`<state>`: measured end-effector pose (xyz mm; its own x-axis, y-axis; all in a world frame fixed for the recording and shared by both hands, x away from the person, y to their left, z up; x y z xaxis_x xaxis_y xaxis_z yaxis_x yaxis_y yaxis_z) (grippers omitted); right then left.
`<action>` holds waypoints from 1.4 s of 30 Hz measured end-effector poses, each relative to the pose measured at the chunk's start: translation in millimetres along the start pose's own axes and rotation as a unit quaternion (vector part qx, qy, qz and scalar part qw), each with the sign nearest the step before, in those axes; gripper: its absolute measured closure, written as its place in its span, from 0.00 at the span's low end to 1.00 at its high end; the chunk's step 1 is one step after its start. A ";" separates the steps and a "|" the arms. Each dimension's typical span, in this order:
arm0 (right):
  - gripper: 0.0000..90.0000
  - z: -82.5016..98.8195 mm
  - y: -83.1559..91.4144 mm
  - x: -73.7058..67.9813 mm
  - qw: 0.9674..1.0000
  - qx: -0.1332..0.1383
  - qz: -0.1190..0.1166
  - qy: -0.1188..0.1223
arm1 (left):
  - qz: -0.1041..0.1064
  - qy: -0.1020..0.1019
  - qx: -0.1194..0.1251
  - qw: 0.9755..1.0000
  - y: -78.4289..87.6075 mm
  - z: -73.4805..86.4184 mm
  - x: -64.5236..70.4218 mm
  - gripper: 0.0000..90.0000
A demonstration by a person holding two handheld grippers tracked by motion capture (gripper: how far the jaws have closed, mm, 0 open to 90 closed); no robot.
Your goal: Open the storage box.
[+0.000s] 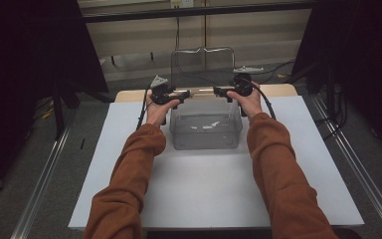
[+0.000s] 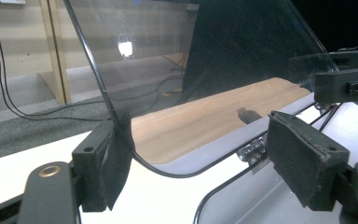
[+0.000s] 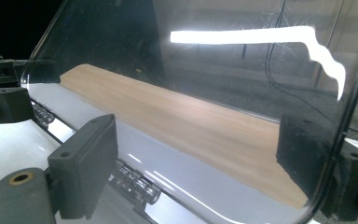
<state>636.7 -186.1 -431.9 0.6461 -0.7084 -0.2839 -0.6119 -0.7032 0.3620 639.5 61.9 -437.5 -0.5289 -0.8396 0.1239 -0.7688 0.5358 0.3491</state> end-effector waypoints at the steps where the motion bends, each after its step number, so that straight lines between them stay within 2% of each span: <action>1: 0.14 0.0 0.4 0.2 1.000 -0.002 -0.002 -0.001 | 0.001 0.001 -0.001 1.000 -0.1 0.0 0.2 0.25; 2: 0.14 0.2 0.3 0.1 1.000 -0.001 -0.002 -0.003 | 0.002 0.008 -0.001 1.000 -0.7 0.2 0.9 0.24; 4: 0.14 0.0 0.3 0.2 1.000 -0.003 -0.005 -0.006 | 0.003 0.001 -0.012 1.000 -1.5 1.5 1.9 0.20; 6: 0.13 0.1 0.7 0.2 1.000 -0.006 -0.008 -0.010 | 0.001 -0.015 -0.022 1.000 -2.2 3.2 2.5 0.18; 8: 0.13 0.8 1.2 1.6 1.000 -0.006 -0.007 -0.017 | 0.000 -0.007 -0.024 1.000 -2.9 3.9 3.0 0.17; 12: 0.11 2.0 1.7 3.3 1.000 -0.003 -0.006 -0.030 | 0.001 -0.008 -0.035 0.999 -4.7 6.1 3.8 0.14; 17: 0.09 3.0 3.2 6.9 0.999 -0.005 0.004 -0.032 | 0.002 -0.007 -0.047 0.999 -5.8 7.8 3.7 0.14; 23: 0.08 5.4 2.3 9.1 0.998 0.000 0.001 -0.057 | 0.004 -0.007 -0.061 0.998 -7.1 10.0 5.0 0.12; 27: 0.08 6.2 1.4 9.8 0.998 0.002 0.004 -0.065 | 0.005 -0.002 -0.065 0.998 -7.4 10.4 5.1 0.13; 32: 0.08 8.1 -0.2 10.8 0.996 0.004 0.002 -0.089 | 0.012 -0.005 -0.079 0.997 -8.6 13.8 6.5 0.13; 34: 0.08 8.5 -0.3 11.1 0.995 0.003 0.002 -0.097 | 0.014 -0.005 -0.080 0.997 -9.6 14.8 8.3 0.18; 42: 0.08 9.3 -0.8 12.1 0.994 0.002 -0.002 -0.111 | 0.015 -0.002 -0.084 0.996 -9.3 15.0 7.5 0.18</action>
<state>640.8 -194.6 -443.8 0.5318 -0.7017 -0.4741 -0.6123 -0.7053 0.3572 637.3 52.0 -453.8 -0.5523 -0.8228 0.1340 -0.6820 0.5384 0.4950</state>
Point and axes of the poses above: each handheld gripper's, and its own axes: y roughly backward along the jaws, z roughly out of its underside, x roughly to its right, the point moved 5 cm from there along -y, roughly forward along the jaws, and after that the axes turned 12 degrees about -z, right-handed, at the moved point
